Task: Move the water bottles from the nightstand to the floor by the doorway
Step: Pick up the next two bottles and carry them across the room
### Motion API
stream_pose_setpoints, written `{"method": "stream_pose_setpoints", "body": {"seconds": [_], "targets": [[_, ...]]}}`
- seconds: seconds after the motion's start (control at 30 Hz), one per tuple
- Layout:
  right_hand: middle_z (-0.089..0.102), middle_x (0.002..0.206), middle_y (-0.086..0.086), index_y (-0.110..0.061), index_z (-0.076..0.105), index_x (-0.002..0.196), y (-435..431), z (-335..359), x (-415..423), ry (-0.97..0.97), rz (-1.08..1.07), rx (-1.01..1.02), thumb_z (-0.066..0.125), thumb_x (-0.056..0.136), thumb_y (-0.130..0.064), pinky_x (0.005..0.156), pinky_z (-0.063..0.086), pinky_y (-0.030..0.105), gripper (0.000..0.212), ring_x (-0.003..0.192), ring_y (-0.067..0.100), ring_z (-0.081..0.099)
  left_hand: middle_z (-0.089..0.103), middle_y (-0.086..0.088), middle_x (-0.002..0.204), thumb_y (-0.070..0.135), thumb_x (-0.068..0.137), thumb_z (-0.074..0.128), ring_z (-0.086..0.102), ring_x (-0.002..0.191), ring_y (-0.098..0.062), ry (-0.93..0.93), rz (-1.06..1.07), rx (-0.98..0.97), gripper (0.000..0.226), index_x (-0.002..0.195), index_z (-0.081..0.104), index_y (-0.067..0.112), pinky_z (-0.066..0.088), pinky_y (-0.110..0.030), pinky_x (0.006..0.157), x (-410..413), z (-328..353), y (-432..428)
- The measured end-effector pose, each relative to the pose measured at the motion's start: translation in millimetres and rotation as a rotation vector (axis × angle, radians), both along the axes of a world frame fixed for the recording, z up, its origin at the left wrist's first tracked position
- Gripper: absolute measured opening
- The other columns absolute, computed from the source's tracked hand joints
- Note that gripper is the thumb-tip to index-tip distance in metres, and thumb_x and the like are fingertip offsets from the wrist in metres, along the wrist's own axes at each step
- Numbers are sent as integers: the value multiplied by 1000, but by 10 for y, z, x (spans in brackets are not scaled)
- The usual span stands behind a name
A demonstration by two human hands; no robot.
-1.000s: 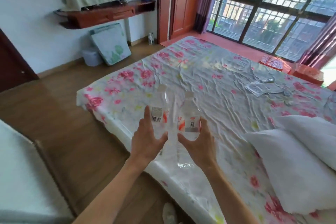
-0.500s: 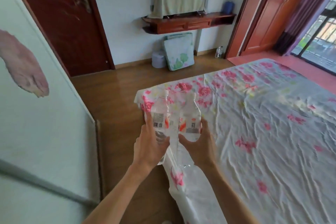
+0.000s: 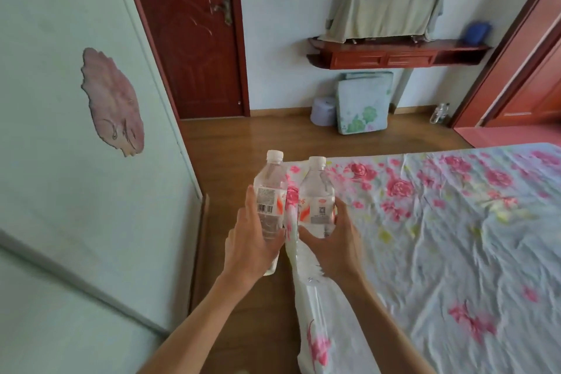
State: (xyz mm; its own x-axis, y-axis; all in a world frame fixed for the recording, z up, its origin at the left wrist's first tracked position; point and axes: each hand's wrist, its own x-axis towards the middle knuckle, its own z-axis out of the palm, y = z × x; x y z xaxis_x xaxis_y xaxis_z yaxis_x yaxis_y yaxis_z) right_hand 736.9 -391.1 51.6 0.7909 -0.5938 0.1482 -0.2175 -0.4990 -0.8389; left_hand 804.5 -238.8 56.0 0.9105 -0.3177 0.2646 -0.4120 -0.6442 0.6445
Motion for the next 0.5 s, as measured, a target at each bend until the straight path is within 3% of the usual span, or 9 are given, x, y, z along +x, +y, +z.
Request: {"method": "stream_pose_setpoints", "body": {"seconds": [0.17, 0.5], "targets": [[63, 113, -9, -28, 39, 131, 57, 6, 461, 29, 57, 14, 83, 68, -42, 77, 56, 36, 78, 91, 9, 63, 47, 2, 142, 58, 79, 69, 62, 112, -16, -14, 72, 25, 103, 154, 6, 28, 59, -36, 82, 406, -105, 66], [61, 114, -5, -28, 40, 130, 129, -50, 1578, 57, 74, 10, 81, 69, -42, 80, 57, 39, 74, 97, 13, 63, 52, 4, 139, 59, 78, 69, 65, 106, -14, -16, 112, 22, 104, 154, 4, 30, 57, -29, 78, 1562, -262, 129]]}}
